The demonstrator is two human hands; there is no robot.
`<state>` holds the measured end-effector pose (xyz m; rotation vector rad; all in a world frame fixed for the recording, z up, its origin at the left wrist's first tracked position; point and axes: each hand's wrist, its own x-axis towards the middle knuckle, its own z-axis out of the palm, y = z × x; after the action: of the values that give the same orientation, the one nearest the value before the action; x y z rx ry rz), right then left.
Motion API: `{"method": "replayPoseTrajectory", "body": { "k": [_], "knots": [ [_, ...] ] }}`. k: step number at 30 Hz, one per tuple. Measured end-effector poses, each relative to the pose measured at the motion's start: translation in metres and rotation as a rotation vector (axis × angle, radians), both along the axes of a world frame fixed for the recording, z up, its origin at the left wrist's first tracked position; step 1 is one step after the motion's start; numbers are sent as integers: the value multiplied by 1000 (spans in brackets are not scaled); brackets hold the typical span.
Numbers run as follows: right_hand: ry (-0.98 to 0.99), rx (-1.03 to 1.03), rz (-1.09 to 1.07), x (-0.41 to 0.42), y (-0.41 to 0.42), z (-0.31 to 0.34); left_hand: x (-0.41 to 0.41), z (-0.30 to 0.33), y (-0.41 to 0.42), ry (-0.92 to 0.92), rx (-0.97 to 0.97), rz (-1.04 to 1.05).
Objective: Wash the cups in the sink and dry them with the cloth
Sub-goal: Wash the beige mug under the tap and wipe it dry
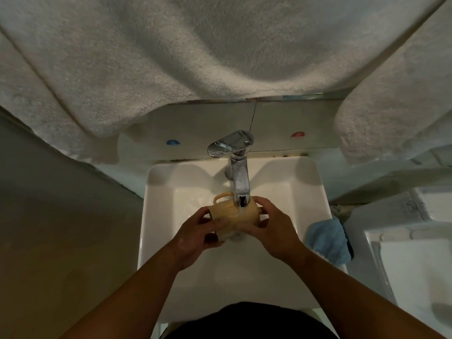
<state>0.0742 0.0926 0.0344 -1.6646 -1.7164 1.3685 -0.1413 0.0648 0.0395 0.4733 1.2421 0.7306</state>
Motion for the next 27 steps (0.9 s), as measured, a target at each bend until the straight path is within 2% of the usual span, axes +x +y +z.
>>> {"method": "replayPoseTrajectory", "body": {
  "k": [5, 8, 11, 15, 17, 22, 27],
  "knots": [
    [83, -53, 35, 6, 5, 5, -6, -2, 6, 54, 19, -6],
    [121, -105, -107, 1, 2, 7, 1, -8, 8, 98, 54, 52],
    [58, -110, -138, -5, -4, 6, 6, -14, 8, 49, 64, 135],
    [-162, -55, 3, -6, -9, 7, 7, -17, 6, -14, 42, 177],
    [-267, 40, 80, -7, -6, 10, 5, -17, 5, -5, 15, 188],
    [-151, 150, 112, -16, -3, 16, 7, -16, -1, 34, 3, 167],
    [-218, 187, 85, -23, -4, 15, 14, -11, 1, 43, 25, 154]
  ]
}}
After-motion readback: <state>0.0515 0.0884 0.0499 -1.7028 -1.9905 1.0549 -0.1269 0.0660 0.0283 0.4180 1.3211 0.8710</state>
